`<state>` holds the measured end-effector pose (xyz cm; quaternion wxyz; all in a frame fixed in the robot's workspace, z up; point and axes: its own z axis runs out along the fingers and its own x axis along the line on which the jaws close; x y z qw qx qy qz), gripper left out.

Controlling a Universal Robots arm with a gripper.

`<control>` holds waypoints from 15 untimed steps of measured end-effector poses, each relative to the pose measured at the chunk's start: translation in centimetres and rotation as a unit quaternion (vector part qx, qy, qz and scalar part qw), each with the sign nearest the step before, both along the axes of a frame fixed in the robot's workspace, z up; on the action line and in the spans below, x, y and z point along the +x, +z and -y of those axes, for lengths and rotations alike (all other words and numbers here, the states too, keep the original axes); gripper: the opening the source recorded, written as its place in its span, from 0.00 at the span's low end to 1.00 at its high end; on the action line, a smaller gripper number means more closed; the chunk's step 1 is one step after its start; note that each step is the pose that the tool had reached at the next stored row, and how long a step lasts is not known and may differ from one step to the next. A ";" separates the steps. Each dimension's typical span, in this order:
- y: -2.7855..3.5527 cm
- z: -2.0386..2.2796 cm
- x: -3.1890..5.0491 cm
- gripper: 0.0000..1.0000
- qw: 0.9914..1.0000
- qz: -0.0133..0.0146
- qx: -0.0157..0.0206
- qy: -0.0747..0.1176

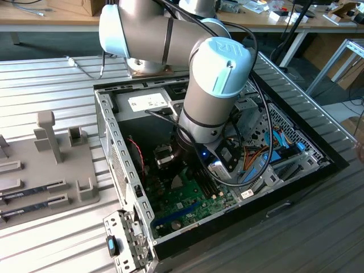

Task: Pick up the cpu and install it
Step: 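Place the cpu into insertion slot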

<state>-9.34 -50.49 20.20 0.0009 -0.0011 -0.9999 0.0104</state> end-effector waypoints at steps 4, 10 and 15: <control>-0.06 0.00 -0.12 0.61 1.000 0.000 0.000 0.000; 0.26 0.00 -0.46 0.61 1.000 0.000 0.000 0.000; 0.84 0.00 -0.51 0.61 1.000 0.000 0.000 0.000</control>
